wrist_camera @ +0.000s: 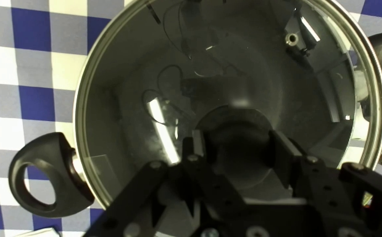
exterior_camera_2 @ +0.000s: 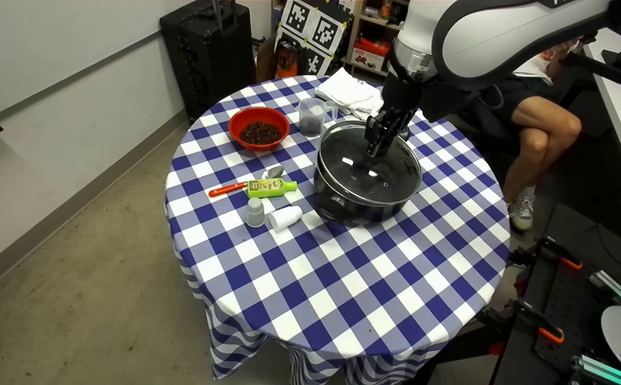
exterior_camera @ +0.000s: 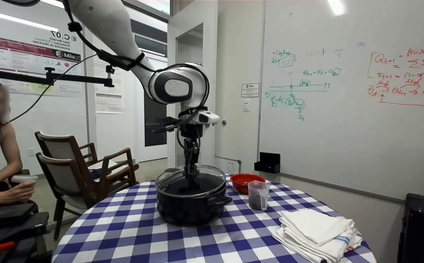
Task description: Put the glass lid on top of the black pot
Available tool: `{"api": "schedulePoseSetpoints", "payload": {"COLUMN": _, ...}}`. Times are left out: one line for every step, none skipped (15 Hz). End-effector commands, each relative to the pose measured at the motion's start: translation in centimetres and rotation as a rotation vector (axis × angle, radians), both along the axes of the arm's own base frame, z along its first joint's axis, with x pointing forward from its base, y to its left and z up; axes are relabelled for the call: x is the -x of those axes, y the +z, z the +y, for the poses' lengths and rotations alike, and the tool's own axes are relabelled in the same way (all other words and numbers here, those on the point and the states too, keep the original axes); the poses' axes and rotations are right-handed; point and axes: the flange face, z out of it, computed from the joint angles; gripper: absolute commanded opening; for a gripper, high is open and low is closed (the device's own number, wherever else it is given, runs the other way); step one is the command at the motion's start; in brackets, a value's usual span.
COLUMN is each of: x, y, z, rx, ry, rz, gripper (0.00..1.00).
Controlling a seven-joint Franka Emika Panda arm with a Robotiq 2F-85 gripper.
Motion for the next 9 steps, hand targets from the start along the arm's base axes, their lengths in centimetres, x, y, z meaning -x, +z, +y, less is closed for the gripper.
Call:
{"api": "schedulePoseSetpoints", "payload": {"x": 0.67, "y": 0.54, "z": 0.28, "rx": 0.026, "ry": -0.011, "rz": -0.004, "gripper": 0.25}}
{"api": "schedulePoseSetpoints", "payload": {"x": 0.65, "y": 0.54, "z": 0.34, "rx": 0.026, "ry": -0.010, "rz": -0.004, "gripper": 0.25}}
{"api": "schedulePoseSetpoints", "payload": {"x": 0.63, "y": 0.56, "z": 0.38, "rx": 0.027, "ry": -0.009, "rz": -0.004, "gripper": 0.25}}
{"api": "schedulePoseSetpoints", "payload": {"x": 0.63, "y": 0.55, "z": 0.40, "rx": 0.027, "ry": -0.009, "rz": -0.004, "gripper": 0.25}}
{"api": "schedulePoseSetpoints", "payload": {"x": 0.62, "y": 0.56, "z": 0.40, "rx": 0.027, "ry": -0.011, "rz": -0.004, "gripper": 0.25}}
{"api": "schedulePoseSetpoints", "payload": {"x": 0.63, "y": 0.54, "z": 0.39, "rx": 0.025, "ry": -0.015, "rz": -0.002, "gripper": 0.63}}
{"api": "schedulePoseSetpoints", "payload": {"x": 0.64, "y": 0.51, "z": 0.38, "rx": 0.025, "ry": -0.015, "rz": 0.000, "gripper": 0.76}}
{"api": "schedulePoseSetpoints", "payload": {"x": 0.69, "y": 0.46, "z": 0.40, "rx": 0.025, "ry": -0.015, "rz": 0.002, "gripper": 0.81}}
{"api": "schedulePoseSetpoints", "payload": {"x": 0.74, "y": 0.42, "z": 0.40, "rx": 0.025, "ry": -0.016, "rz": 0.003, "gripper": 0.89}}
